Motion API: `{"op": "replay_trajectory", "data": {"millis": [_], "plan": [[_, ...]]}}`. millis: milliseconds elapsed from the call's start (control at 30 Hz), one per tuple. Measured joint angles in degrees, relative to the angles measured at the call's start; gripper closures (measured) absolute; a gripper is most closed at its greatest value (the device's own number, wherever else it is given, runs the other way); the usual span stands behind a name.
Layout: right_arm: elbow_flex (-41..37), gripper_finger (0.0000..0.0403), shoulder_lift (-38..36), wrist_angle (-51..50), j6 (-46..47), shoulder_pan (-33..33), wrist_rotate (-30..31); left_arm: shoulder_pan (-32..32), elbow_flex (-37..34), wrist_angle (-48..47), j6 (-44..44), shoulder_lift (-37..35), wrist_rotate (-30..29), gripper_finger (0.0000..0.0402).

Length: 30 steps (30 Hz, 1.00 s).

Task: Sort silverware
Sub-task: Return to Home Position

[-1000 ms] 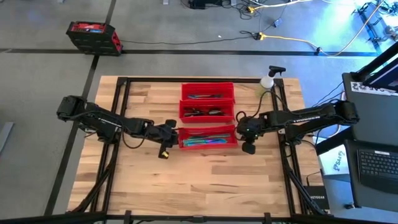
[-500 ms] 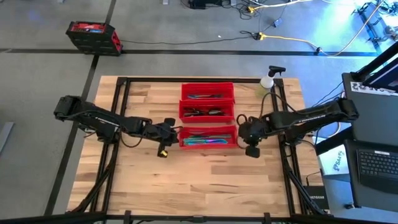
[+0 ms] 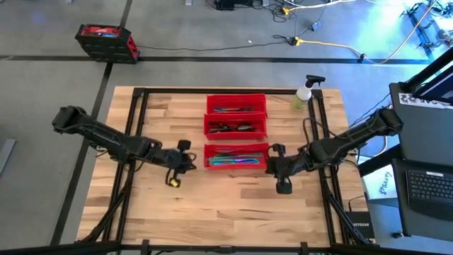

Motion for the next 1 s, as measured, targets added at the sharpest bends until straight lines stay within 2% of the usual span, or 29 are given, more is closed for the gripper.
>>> {"op": "replay_trajectory", "data": {"millis": [167, 333, 567, 700, 900, 1000], "plan": [[0.0, 0.0403, 3.6, 2.7, -1.5, 3.1, 2.4, -8.2, 0.0, 4.4, -3.0, 0.7, -10.5, 0.0401], [0.0, 0.0402, 8.9, 2.6, 1.5, 3.3, 3.3, -11.6, 0.0, 12.2, -4.4, 6.5, -12.6, 0.0401], [0.0, 0.0402, 13.7, 4.0, 3.4, 3.7, 7.5, -12.1, 0.1, 27.3, -2.0, 18.3, -14.3, 0.0401], [0.0, 0.0402, 15.0, 4.1, 5.0, 3.7, 10.3, -11.6, 2.7, 28.1, 1.6, 23.7, -18.7, 0.0401], [0.0, 0.0402, 16.4, 4.2, 5.2, 3.7, 13.4, -10.1, 5.4, 28.0, 3.3, 28.7, -21.7, 0.0401], [0.0, 0.0402, 17.0, 4.0, 5.2, 3.7, 17.0, -9.6, 5.8, 27.9, 5.0, 29.7, -22.0, 0.0401]]}}
